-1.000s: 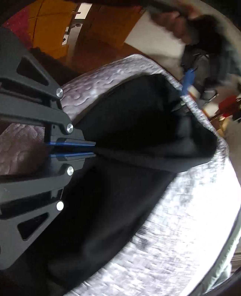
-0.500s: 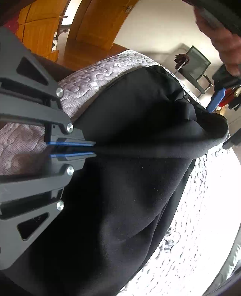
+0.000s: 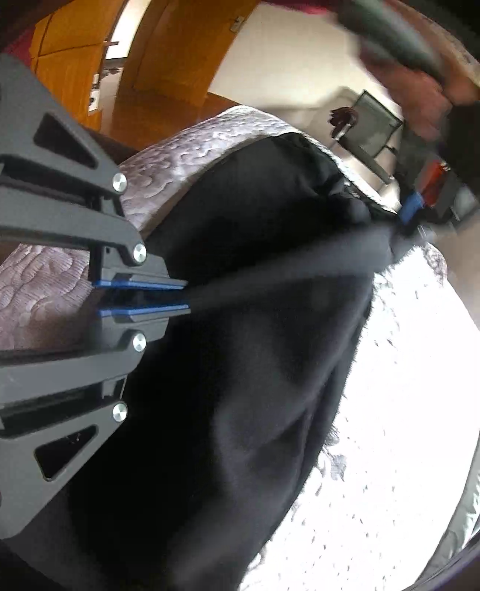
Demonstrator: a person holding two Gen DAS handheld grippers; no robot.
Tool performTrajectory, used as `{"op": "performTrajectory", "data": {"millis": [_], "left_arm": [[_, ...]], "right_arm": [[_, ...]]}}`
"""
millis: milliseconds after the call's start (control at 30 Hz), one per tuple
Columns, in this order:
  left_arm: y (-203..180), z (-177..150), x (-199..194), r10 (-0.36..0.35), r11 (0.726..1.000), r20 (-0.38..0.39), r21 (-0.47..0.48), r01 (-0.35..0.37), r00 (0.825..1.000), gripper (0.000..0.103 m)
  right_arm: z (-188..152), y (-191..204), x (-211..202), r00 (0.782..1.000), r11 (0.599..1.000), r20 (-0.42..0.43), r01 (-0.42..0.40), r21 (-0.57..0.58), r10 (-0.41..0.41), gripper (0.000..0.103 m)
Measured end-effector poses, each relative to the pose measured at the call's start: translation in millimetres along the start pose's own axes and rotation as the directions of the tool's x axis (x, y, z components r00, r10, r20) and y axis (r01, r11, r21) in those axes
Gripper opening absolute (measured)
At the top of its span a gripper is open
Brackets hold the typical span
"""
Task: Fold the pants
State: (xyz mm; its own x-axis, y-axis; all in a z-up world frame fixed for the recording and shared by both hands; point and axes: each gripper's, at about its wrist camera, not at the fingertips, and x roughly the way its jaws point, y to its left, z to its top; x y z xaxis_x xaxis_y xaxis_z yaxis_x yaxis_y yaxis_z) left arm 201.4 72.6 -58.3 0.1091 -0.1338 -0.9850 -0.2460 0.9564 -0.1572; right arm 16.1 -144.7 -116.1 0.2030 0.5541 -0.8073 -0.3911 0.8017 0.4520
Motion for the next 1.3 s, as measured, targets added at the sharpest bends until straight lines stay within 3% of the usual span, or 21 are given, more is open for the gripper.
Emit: {"op": "performTrajectory", "data": {"millis": [100,233,333,433,567,667,700,800,833,900,1000,1067,1100,1167,1300], "left_arm": [[28,-33,-25,-0.065,0.998,0.166,-0.012,0.068,0.984,0.005],[76,-100,-35,-0.137,0.982,0.351,-0.073,0.173,0.926,0.005],[107,-138,-19,-0.143,0.967,0.416,-0.136,0.217,0.898,0.006],[127,-158,7,-0.151,0.949,0.420,-0.191,0.250,0.895,0.008],[150,-156,30,-0.230,0.910,0.416,-0.229,0.346,0.880,0.015],[165,-146,30,-0.286,0.871,0.417,-0.262,0.415,0.863,0.019],[171,-144,29,-0.298,0.858,0.420,-0.277,0.433,0.857,0.024],[194,-140,19,-0.254,0.829,0.474,-0.343,0.442,0.843,0.057],[200,-138,17,-0.250,0.821,0.488,-0.351,0.450,0.837,0.058],[214,-130,15,-0.271,0.800,0.488,-0.365,0.477,0.829,0.058],[226,-115,22,-0.310,0.780,0.452,-0.382,0.496,0.836,0.056],[227,-108,29,-0.314,0.780,0.435,-0.388,0.491,0.844,0.045],[227,-106,32,-0.312,0.783,0.433,-0.387,0.488,0.845,0.027],[222,-103,37,-0.286,0.795,0.434,-0.390,0.465,0.854,0.020],[224,-122,24,-0.223,0.811,0.508,-0.377,0.448,0.832,0.014]], "right_arm": [[3,0,-12,0.999,1.000,0.031,0.027,-0.005,-0.026,0.007],[3,1,-20,0.998,0.999,0.045,0.034,-0.015,-0.033,0.007],[-1,3,-13,0.999,0.998,0.016,0.049,-0.031,-0.048,0.011],[-7,6,0,0.998,0.997,-0.025,0.059,-0.039,-0.060,0.019],[-12,5,7,0.996,0.996,-0.044,0.081,-0.042,-0.083,0.022],[-13,8,1,0.995,0.996,-0.066,0.070,-0.052,-0.073,0.044],[-14,11,-2,0.994,0.995,-0.072,0.073,-0.072,-0.079,0.050],[-16,17,-6,0.991,0.989,-0.082,0.099,-0.111,-0.108,0.051],[-16,18,-7,0.990,0.989,-0.086,0.101,-0.112,-0.111,0.052],[-15,17,-4,0.989,0.988,-0.093,0.107,-0.110,-0.117,0.052],[-15,21,3,0.987,0.989,-0.100,0.116,-0.088,-0.125,0.053],[-16,24,5,0.988,0.990,-0.093,0.116,-0.078,-0.123,0.054],[-16,23,3,0.989,0.991,-0.091,0.115,-0.073,-0.121,0.055],[-18,21,1,0.989,0.992,-0.091,0.112,-0.056,-0.117,0.054],[-17,19,-8,0.990,0.994,-0.089,0.102,-0.037,-0.105,0.054]]}}
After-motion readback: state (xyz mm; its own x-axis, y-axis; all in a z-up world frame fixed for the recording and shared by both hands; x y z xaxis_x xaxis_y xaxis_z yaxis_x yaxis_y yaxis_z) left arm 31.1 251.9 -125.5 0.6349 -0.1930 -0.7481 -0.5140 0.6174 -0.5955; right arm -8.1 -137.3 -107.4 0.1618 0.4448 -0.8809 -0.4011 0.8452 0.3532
